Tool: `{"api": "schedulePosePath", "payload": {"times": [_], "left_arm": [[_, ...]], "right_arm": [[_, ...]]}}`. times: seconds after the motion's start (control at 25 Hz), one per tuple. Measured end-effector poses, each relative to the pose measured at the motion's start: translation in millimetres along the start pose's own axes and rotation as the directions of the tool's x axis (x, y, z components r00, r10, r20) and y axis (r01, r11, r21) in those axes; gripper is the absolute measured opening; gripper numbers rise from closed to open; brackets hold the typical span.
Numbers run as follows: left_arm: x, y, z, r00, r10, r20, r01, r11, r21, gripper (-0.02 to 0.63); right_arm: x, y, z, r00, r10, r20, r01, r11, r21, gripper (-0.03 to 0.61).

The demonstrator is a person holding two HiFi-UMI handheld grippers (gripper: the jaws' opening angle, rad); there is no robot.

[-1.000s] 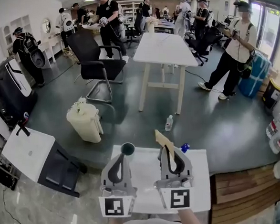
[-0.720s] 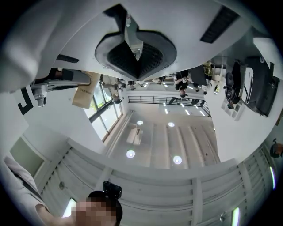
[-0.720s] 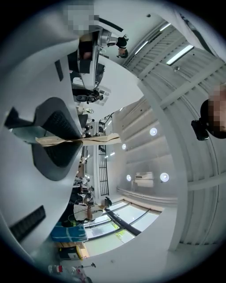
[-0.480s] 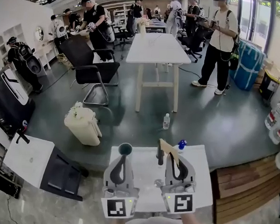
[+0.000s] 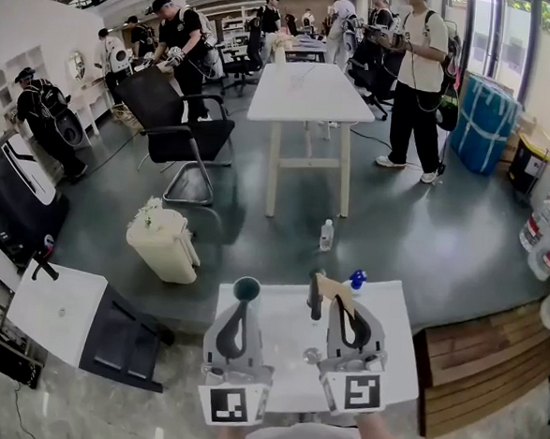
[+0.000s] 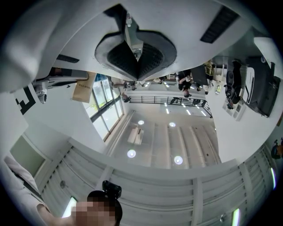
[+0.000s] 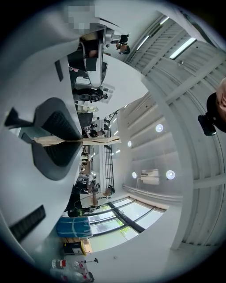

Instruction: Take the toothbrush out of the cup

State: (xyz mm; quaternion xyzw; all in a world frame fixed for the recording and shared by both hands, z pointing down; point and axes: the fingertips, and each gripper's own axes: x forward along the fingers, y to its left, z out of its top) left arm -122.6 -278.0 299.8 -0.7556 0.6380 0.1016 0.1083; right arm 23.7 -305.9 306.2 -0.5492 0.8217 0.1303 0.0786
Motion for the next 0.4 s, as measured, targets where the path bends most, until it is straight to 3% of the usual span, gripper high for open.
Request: {"api": "schedulePosePath", "payload": {"times": [0.4], "left_arm": [[-3.1, 4.9, -1.5, 1.0, 0.01, -0.001, -0.01, 0.999, 0.039, 0.015]], "right_arm": [[0.9, 2.8, 5.9, 1.0, 0.009, 0.008, -0.009, 1.0, 0.006, 0.011]]}}
